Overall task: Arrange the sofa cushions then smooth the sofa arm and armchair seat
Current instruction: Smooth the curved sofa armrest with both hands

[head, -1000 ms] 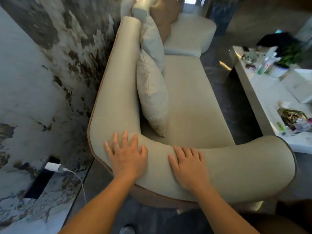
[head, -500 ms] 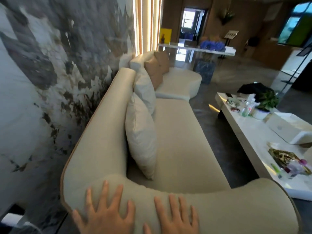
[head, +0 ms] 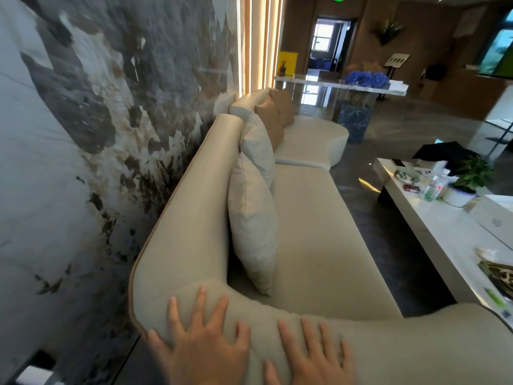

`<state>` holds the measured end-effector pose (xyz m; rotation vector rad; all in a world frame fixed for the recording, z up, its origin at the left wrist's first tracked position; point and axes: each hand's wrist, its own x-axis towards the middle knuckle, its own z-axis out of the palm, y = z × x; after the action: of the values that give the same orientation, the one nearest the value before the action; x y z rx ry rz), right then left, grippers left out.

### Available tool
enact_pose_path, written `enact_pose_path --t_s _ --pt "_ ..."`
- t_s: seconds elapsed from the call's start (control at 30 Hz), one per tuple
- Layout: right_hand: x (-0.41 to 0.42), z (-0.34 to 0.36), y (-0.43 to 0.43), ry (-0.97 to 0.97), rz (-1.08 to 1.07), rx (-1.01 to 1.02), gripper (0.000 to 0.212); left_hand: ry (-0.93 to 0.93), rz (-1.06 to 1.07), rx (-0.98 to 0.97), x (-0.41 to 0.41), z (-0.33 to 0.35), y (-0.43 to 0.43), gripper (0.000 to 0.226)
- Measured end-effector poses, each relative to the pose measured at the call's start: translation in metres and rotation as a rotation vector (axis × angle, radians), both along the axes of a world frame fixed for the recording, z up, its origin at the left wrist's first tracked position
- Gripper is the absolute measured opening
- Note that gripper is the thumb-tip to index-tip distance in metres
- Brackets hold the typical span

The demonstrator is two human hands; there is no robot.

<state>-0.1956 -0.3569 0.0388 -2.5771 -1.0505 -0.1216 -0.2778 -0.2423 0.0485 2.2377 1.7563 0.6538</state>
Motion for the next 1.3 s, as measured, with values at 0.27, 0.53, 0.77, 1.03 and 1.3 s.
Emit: enact_pose_path --t_s 0.27,0.53,0.77,1.03,1.3 --pt "0.015 0.017 0.031 0.097 0.072 -0.126 0.067 0.142 -0.001 -0.099 0.001 -0.004 0.033 0.066" --pt "0.016 0.014 0.051 0.068 0.072 -0.101 0.065 0.161 -0.007 -0.104 0.003 -0.003 0.054 0.065" --pt "0.016 0.013 0.075 0.033 0.085 -0.101 0.065 0.186 -0.016 -0.076 0.004 -0.006 0.081 0.064" --pt "0.015 0.012 0.080 0.068 0.082 -0.082 0.064 0.223 -0.039 -0.081 0.005 -0.006 0.085 0.067" --pt "0.015 0.023 0.081 0.124 0.076 -0.129 0.069 0.367 -0.426 0.015 0.011 -0.001 0.095 0.057"
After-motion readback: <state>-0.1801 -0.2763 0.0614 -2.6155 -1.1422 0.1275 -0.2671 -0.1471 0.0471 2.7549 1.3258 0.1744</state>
